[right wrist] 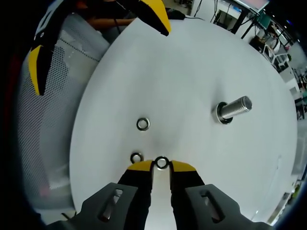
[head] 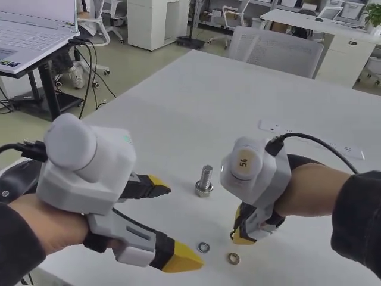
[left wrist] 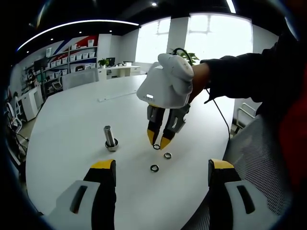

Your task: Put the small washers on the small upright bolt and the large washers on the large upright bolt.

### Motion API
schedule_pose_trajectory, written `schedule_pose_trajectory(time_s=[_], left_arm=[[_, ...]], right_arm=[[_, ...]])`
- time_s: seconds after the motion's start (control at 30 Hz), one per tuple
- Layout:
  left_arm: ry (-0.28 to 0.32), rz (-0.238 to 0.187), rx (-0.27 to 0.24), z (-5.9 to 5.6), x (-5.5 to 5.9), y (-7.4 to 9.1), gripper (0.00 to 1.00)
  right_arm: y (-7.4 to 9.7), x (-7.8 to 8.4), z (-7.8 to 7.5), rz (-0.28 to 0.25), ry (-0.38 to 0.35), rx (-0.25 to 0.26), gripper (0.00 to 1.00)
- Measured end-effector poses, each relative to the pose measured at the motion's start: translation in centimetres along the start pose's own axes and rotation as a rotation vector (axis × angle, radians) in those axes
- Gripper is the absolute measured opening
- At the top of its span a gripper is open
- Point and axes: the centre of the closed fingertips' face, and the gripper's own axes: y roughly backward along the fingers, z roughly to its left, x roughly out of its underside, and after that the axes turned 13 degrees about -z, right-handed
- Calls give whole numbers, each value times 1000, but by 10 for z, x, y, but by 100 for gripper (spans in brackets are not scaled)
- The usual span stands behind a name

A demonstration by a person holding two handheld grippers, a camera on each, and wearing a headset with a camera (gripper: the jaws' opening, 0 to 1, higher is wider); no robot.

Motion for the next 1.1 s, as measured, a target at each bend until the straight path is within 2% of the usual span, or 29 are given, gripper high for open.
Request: schedule_pose_trajectory(time_s=[0.43, 1.1], left_arm=[[-2, 4, 6, -2, 1, 0, 78], [-2, 7, 13, -4, 2, 0, 78]], right_arm=[[19, 12, 7, -16, -30, 25, 14], [45, 45, 10, -7, -102, 63, 14]])
